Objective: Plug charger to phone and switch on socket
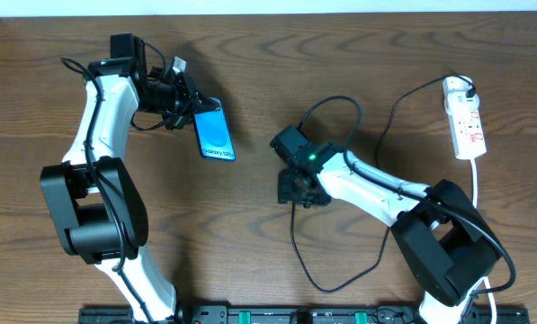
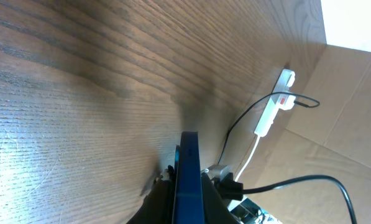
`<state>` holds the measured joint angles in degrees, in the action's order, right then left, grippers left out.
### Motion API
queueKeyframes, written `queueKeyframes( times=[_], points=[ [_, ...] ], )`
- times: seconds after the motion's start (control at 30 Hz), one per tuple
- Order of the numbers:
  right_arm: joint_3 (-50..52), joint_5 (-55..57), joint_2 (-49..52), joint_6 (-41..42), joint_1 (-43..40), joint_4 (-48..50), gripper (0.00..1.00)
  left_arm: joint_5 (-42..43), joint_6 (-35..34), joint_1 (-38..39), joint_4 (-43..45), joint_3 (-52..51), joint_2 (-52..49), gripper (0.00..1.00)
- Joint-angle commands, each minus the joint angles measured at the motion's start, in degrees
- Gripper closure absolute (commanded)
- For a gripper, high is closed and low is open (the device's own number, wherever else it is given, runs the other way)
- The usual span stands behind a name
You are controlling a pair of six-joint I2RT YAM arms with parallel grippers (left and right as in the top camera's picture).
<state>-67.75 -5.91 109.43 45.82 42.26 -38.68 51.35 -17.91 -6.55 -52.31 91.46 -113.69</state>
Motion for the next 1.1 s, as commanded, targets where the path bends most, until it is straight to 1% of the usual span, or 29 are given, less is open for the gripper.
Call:
queueKeyframes(
  times=[0.0, 0.07, 0.2, 0.3, 0.7, 0.8, 0.93, 1.0, 1.03, 1.07],
  points=[
    [1.3, -0.2, 0.4, 0.4, 1.4, 0.1, 0.57, 2.0, 0.8, -0.1, -0.3, 0.5, 1.4, 0.93],
    [1.3, -0.2, 0.4, 0.4, 1.5, 0.1, 0.6, 2.0, 0.8, -0.1, -0.3, 0.5, 1.4, 0.93],
    [1.3, -0.2, 0.4, 0.4, 1.5, 0.1, 0.7, 2.0, 0.8, -0.1, -0.3, 0.5, 1.4, 0.93],
    [1.3, -0.2, 0.4, 0.4, 1.5, 0.2, 0.74, 2.0, 0.8, -0.1, -0.3, 0.5, 1.4, 0.93],
    [1.3, 0.5, 0.4, 0.4, 1.5, 1.7, 0.74, 1.9, 0.8, -0.1, -0.3, 0.5, 1.4, 0.93],
    [1.3, 0.6, 0.4, 0.4, 1.5, 1.7, 0.76, 1.9, 0.8, -0.1, -0.3, 0.5, 1.4, 0.93],
    [1.3, 1.3, 0.4, 0.4, 1.5, 1.7, 0.89, 1.9, 0.8, -0.1, -0.3, 0.5, 1.4, 0.93],
    [1.3, 1.5, 0.4, 0.4, 1.3, 1.7, 0.97, 1.9, 0.8, -0.1, -0.3, 0.5, 1.4, 0.93],
    [1.3, 1.6, 0.4, 0.4, 1.1, 1.7, 0.99, 1.9, 0.8, -0.1, -0.3, 0.5, 1.4, 0.93],
    [1.3, 1.5, 0.4, 0.4, 0.8, 1.7, 0.99, 1.9, 0.8, -0.1, -0.3, 0.5, 1.4, 0.93]
  ],
)
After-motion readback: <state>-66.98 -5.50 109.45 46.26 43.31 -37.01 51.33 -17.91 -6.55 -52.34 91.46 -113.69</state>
